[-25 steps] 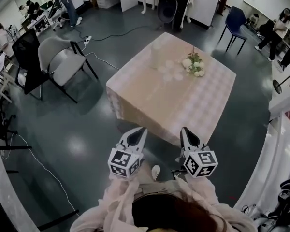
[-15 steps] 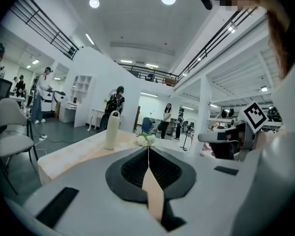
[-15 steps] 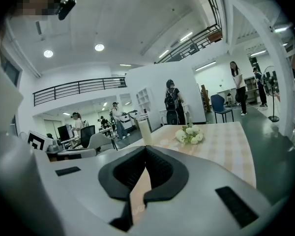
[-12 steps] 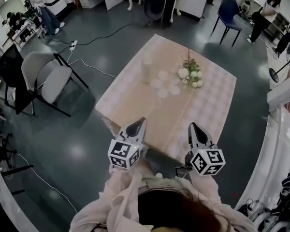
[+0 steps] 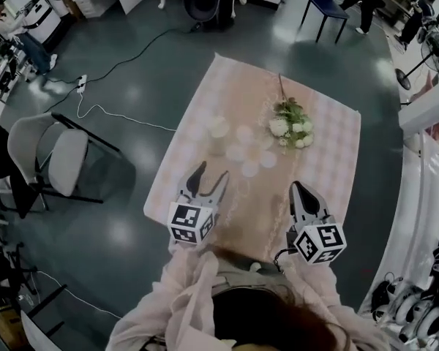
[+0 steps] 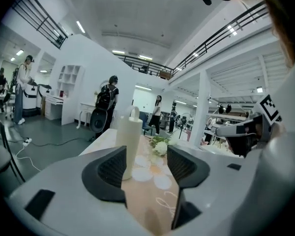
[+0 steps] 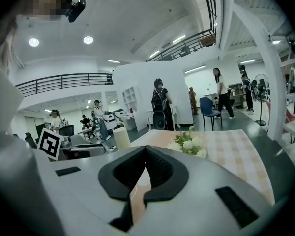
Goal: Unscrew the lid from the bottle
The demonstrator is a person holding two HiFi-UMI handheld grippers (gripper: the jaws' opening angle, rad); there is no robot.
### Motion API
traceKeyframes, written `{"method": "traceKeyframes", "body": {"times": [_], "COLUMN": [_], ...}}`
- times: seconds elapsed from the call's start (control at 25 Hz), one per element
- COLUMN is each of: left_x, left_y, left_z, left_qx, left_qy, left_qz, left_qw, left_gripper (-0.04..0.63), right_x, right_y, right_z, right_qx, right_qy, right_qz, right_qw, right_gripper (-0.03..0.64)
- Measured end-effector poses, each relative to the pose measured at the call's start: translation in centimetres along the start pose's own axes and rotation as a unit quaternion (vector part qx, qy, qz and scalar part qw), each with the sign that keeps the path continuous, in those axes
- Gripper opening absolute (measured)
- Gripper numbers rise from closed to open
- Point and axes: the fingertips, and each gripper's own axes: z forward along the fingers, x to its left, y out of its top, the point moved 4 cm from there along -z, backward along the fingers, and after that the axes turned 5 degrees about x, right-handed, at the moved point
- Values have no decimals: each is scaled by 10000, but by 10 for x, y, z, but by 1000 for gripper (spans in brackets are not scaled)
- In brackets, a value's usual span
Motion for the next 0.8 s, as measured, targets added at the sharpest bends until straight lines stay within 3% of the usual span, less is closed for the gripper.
{"method": "traceKeyframes", "body": {"times": [0.12,0.24,0.4,0.8], "left_x": [25,40,46,56], "left_y": [-2,-7,-12,-22], "left_z": [30,57,87,126], "left_qx": [91,-5,-265,-169], "left_qy": [5,29,51,375], "left_qz": [74,342,784,1131], "left_qw": [9999,9994,9966,9927], "left_gripper": [326,356,364,362], "right_x": [-4,-9,-22,-51], "right_y": [-2,-8,-16,-27], "right_z": [21,35,48,55], "right_qx": [129,258,339,439], "right_qy": [-144,-254,-310,-335], "right_qz": [58,137,275,495], "right_qw": [9998,9993,9986,9972], "right_gripper": [12,12,13,13]}}
